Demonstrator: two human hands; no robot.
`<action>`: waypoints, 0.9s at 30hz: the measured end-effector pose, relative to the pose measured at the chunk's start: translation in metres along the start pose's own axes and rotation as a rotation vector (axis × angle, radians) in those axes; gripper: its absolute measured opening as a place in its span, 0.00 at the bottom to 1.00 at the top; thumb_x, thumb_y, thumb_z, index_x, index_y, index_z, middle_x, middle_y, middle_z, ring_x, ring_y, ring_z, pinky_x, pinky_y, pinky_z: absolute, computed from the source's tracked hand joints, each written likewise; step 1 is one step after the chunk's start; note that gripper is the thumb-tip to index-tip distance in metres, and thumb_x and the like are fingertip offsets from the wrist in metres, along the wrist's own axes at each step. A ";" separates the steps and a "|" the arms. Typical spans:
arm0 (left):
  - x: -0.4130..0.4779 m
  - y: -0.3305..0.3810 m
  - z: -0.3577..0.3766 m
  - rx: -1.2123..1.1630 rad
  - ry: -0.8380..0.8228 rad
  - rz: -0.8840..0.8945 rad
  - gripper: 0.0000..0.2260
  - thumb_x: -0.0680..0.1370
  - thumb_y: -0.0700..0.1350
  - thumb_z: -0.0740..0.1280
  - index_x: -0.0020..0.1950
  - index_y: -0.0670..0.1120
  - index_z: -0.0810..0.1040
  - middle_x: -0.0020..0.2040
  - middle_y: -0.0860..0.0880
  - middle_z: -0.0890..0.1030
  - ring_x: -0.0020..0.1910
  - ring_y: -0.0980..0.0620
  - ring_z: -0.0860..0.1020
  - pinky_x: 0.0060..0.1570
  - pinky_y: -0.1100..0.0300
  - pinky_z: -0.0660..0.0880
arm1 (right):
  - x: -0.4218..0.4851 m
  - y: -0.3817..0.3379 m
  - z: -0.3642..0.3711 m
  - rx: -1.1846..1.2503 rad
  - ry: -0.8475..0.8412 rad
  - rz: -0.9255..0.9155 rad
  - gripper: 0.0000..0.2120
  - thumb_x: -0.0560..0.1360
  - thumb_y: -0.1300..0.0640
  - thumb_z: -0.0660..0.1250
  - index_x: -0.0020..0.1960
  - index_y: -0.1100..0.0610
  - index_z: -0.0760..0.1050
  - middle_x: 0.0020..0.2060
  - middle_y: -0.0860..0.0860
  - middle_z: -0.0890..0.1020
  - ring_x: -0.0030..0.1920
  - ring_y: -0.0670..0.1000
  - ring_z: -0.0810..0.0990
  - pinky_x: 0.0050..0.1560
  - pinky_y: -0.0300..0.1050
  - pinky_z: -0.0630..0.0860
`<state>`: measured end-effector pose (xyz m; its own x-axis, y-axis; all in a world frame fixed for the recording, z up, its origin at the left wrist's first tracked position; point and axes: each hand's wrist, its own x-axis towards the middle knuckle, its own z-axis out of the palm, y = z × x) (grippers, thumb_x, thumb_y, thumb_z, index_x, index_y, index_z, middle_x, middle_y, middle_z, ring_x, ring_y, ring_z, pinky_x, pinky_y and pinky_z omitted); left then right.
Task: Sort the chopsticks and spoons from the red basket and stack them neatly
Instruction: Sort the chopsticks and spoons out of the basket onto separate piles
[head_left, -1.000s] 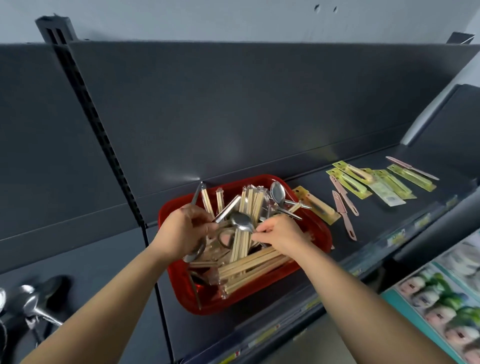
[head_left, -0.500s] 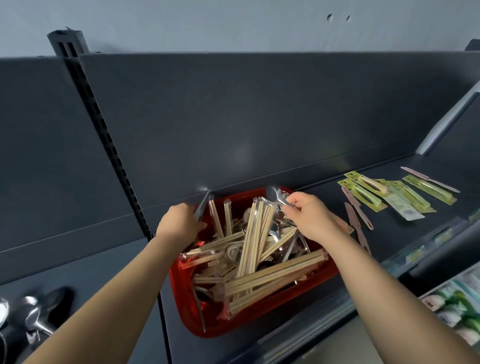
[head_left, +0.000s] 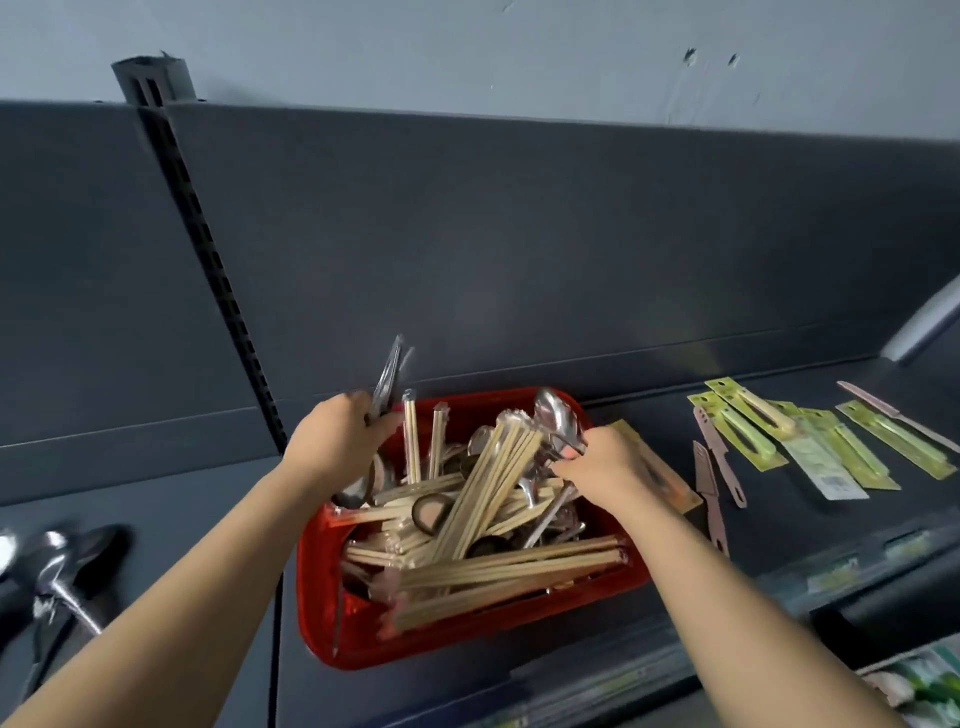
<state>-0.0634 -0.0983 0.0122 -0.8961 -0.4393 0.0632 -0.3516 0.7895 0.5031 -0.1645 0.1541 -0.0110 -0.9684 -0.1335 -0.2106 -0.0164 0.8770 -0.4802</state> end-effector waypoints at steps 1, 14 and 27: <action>-0.003 0.002 -0.001 -0.023 0.048 0.000 0.19 0.79 0.53 0.64 0.34 0.43 0.67 0.29 0.48 0.72 0.28 0.48 0.70 0.27 0.58 0.64 | 0.003 0.000 -0.001 0.049 0.024 -0.013 0.09 0.73 0.56 0.71 0.36 0.53 0.73 0.30 0.48 0.76 0.28 0.48 0.73 0.27 0.38 0.65; -0.021 0.021 0.000 -0.365 0.153 -0.169 0.19 0.81 0.52 0.61 0.40 0.39 0.79 0.31 0.44 0.77 0.27 0.50 0.71 0.29 0.58 0.67 | 0.022 -0.014 -0.005 0.113 0.306 -0.350 0.09 0.78 0.56 0.65 0.58 0.52 0.77 0.47 0.47 0.81 0.42 0.48 0.76 0.37 0.40 0.68; -0.067 -0.067 -0.046 -0.473 0.331 -0.516 0.21 0.80 0.53 0.62 0.33 0.43 0.79 0.19 0.53 0.70 0.18 0.57 0.65 0.24 0.62 0.62 | -0.046 -0.112 0.051 0.395 -0.314 -0.522 0.15 0.78 0.53 0.63 0.33 0.56 0.75 0.19 0.44 0.72 0.21 0.41 0.68 0.30 0.41 0.63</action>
<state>0.0323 -0.1412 0.0139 -0.4963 -0.8659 -0.0624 -0.4825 0.2154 0.8490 -0.1057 0.0385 0.0084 -0.7405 -0.6678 -0.0759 -0.3089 0.4385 -0.8439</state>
